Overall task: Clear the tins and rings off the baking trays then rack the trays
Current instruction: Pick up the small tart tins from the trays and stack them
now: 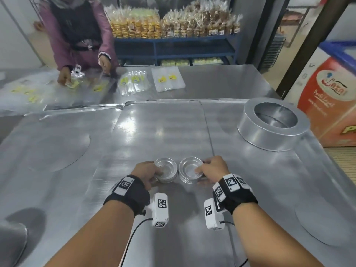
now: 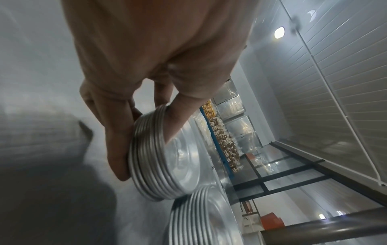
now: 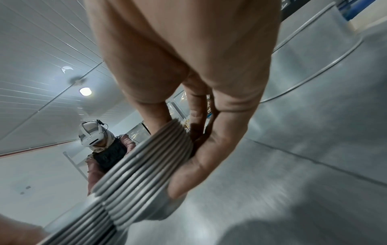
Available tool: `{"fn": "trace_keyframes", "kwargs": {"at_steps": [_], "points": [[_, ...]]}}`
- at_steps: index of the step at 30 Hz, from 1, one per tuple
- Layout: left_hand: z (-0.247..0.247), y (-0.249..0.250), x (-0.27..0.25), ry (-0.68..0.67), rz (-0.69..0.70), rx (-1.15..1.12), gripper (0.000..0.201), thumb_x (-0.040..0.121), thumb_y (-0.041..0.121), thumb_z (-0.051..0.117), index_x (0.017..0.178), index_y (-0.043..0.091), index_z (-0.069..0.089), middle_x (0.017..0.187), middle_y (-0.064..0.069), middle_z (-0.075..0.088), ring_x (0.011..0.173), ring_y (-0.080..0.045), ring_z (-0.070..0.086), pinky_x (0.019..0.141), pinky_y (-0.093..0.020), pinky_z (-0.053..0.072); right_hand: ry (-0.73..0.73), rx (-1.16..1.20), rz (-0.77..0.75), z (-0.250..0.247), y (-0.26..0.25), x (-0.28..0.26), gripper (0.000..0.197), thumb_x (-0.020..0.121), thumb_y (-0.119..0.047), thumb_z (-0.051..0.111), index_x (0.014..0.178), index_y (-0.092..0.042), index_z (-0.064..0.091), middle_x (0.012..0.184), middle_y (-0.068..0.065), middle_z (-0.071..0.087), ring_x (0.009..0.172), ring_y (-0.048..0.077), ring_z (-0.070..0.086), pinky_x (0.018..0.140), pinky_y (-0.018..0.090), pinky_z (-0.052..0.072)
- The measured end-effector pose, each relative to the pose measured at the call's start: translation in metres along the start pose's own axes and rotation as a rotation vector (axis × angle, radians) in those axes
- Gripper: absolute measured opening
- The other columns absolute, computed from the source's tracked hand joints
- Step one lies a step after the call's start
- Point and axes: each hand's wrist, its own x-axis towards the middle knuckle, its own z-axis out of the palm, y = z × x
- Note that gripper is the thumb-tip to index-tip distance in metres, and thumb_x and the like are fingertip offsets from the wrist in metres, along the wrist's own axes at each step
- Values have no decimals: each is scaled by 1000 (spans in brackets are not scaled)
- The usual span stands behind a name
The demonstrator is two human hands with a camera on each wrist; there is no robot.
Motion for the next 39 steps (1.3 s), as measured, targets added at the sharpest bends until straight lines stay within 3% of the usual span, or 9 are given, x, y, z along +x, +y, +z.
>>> {"fn": "trace_keyframes", "kwargs": {"at_steps": [2, 4, 10, 14, 20, 24, 30, 35, 39], "points": [[1, 14, 4, -19, 6, -84, 27, 82, -23, 56, 95, -1, 66, 94, -20, 59, 81, -36, 57, 65, -58, 59, 10, 39, -12, 2, -12, 10, 20, 69, 16, 70, 81, 0, 68, 82, 16, 68, 60, 30, 70, 54, 47, 60], [-1, 31, 13, -20, 26, -130, 34, 84, -26, 53, 107, -3, 64, 98, -21, 58, 82, -35, 58, 57, -55, 59, 11, 60, -26, 5, -25, 23, 21, 69, 15, 71, 79, -2, 67, 82, 15, 66, 62, 30, 69, 55, 47, 60], [-2, 97, 59, -38, 98, -146, 41, 83, -24, 58, 119, -3, 62, 113, -26, 61, 88, -36, 63, 59, -48, 62, 45, 125, -58, 19, -75, 80, 21, 69, 13, 71, 81, -5, 68, 90, 18, 67, 74, 34, 70, 57, 48, 60], [4, 147, 107, -35, 136, -123, 49, 83, -22, 61, 126, 2, 60, 121, -27, 63, 105, -40, 65, 66, -50, 63, 55, 149, -68, 30, -115, 131, 20, 71, 11, 71, 79, -6, 66, 93, 19, 67, 79, 35, 70, 59, 49, 60], [24, 211, 192, -53, 191, -110, 55, 85, -24, 57, 130, 7, 56, 117, -21, 61, 86, -35, 64, 61, -51, 61, 145, 148, -108, 46, -163, 222, 20, 71, 9, 72, 78, -10, 66, 88, 16, 68, 73, 34, 71, 58, 50, 60], [39, 242, 253, -39, 222, -58, 51, 85, -24, 57, 123, 10, 56, 125, -24, 58, 96, -40, 62, 59, -52, 61, 189, 140, -147, 52, -183, 287, 23, 72, 7, 73, 78, -14, 67, 91, 15, 69, 74, 33, 71, 58, 49, 60], [61, 276, 328, -63, 304, -6, 44, 85, -21, 59, 116, 10, 55, 112, -20, 62, 88, -36, 65, 57, -50, 60, 211, 21, -254, 56, -214, 369, 27, 77, 6, 73, 77, -15, 55, 88, 16, 66, 73, 38, 70, 62, 53, 59], [78, 294, 377, -49, 384, 51, 50, 80, -20, 64, 124, 4, 58, 119, -23, 65, 102, -42, 68, 82, -59, 59, 222, -130, -296, 53, -228, 419, 26, 76, -1, 76, 80, -18, 57, 94, 15, 67, 68, 35, 71, 57, 49, 60], [85, 304, 404, -44, 398, 124, 32, 81, -18, 65, 101, 6, 61, 107, -21, 67, 95, -41, 71, 81, -55, 60, 240, -192, -310, 52, -233, 444, 28, 75, -2, 77, 97, -12, 63, 91, 10, 67, 66, 27, 72, 54, 44, 60]]}}
